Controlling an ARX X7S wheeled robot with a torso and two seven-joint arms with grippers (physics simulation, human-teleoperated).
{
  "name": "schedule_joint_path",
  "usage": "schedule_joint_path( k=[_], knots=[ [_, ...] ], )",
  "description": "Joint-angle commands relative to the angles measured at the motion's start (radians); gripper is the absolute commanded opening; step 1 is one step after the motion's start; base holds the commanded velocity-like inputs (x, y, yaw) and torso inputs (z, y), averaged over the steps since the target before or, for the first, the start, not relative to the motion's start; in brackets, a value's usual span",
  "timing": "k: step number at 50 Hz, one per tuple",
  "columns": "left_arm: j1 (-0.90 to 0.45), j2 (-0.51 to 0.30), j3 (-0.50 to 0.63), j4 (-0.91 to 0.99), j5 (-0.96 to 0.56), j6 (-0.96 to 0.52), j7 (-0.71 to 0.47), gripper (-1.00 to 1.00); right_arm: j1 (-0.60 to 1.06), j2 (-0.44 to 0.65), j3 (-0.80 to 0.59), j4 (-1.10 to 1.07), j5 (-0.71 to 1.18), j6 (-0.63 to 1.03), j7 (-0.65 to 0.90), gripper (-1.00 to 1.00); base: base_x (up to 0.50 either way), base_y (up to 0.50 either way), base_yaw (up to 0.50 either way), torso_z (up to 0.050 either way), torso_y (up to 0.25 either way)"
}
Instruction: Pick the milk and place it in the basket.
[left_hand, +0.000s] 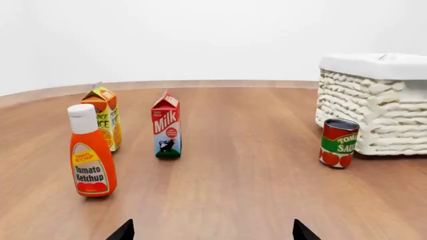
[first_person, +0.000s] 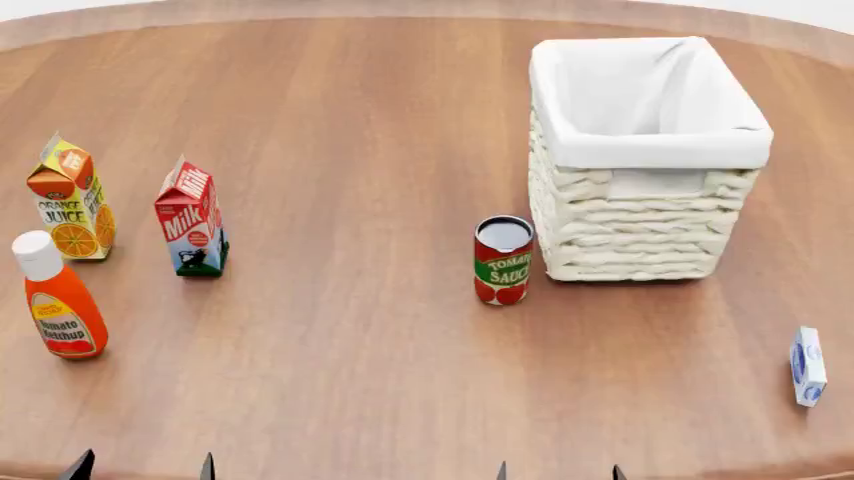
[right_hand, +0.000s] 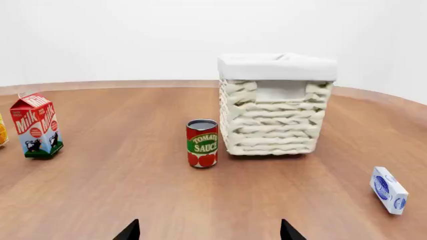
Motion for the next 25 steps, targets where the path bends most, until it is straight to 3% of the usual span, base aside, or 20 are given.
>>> schedule_joint_path(
  k=[1,15,18,20,22,24,25],
  knots=[
    [-0.003,-0.017,0.020,-0.016,-0.011,0.012,-0.018,1.00,0.005,0.016,-0.014,-0.009,0.020,0.019,0.022,1.00,0.00,0.00,0.00,0.000,0.000],
    [-0.006,-0.054,0.071,0.014,-0.036,-0.023,-0.057,1.00,0.005,0.056,-0.061,-0.042,0.055,0.057,0.064,1.00,0.00,0.00,0.00,0.000,0.000],
    [-0.013,-0.064,0.076,0.103,-0.052,-0.130,-0.058,1.00,0.007,0.066,-0.064,-0.146,0.080,0.163,0.061,1.00,0.00,0.00,0.00,0.000,0.000],
    [-0.065,-0.086,0.074,0.319,-0.118,-0.419,-0.037,1.00,0.054,0.089,-0.074,-0.351,0.105,0.421,0.063,1.00,0.00,0.00,0.00,0.000,0.000],
    [-0.065,-0.088,0.075,0.325,-0.122,-0.431,-0.041,1.00,0.054,0.091,-0.076,-0.357,0.108,0.427,0.066,1.00,0.00,0.00,0.00,0.000,0.000],
    [-0.199,-0.106,0.055,0.578,-0.190,-0.731,-0.058,1.00,0.182,0.121,-0.053,-0.582,0.172,0.727,0.078,1.00,0.00,0.00,0.00,0.000,0.000],
    [-0.232,-0.106,0.049,0.610,-0.205,-0.827,-0.063,1.00,0.212,0.127,-0.050,-0.617,0.181,0.843,0.083,1.00,0.00,0.00,0.00,0.000,0.000]
  ],
)
